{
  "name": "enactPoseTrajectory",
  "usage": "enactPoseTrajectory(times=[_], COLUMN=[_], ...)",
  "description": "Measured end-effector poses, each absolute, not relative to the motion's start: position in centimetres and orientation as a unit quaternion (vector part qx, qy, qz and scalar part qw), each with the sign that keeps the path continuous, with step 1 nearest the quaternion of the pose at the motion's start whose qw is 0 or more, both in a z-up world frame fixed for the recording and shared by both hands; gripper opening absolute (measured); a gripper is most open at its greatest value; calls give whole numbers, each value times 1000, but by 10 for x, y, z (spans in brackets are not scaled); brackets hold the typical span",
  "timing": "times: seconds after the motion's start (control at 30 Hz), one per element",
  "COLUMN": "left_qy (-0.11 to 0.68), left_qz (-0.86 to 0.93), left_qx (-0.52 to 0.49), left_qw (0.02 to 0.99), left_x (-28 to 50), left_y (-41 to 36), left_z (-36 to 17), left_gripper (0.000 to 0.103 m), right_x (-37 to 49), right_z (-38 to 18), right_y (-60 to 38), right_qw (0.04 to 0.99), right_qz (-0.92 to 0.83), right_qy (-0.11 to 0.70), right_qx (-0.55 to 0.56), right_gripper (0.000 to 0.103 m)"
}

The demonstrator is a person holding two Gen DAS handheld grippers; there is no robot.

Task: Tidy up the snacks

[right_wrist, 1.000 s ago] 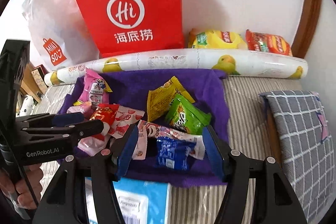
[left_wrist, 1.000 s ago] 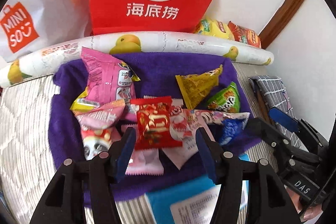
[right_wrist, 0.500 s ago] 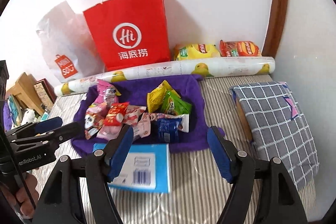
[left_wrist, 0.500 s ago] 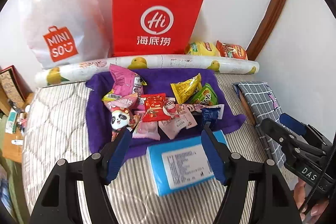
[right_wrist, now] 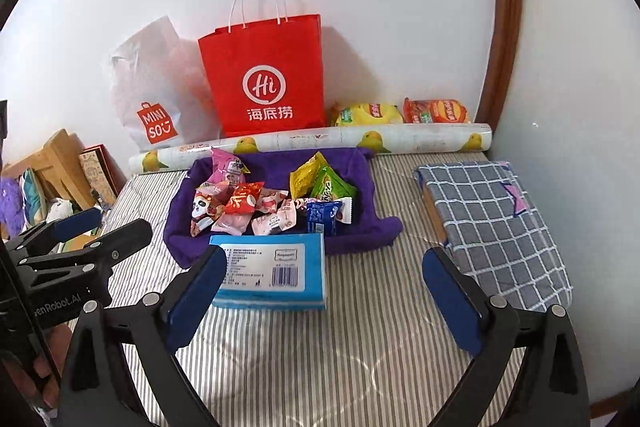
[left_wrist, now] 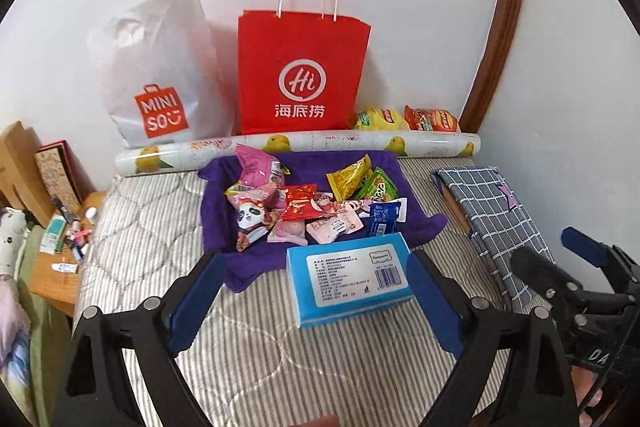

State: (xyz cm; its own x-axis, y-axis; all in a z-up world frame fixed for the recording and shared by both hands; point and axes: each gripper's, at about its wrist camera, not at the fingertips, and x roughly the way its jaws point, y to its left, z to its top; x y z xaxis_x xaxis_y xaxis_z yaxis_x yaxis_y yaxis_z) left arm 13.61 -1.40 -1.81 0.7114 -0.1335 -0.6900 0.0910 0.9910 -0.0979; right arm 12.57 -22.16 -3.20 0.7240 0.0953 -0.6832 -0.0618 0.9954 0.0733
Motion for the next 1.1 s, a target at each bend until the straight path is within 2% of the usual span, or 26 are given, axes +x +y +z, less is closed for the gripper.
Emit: enactPoseTrajectory(times=[0.5, 1.1], left_qy=[348, 345], left_qz=[-35, -34], left_qx=[-25, -27], left_qw=[936, 937], left_x=[95, 84], left_y=[-15, -14], left_z=[-6, -1], left_gripper=[94, 94], right_x=[89, 79], right_z=[-20, -17], right_y=[-223, -221], right_qw=[934, 934], right_qz=[43, 43], right_qy=[355, 355], right_qx=[11, 9], right_gripper=[103, 103])
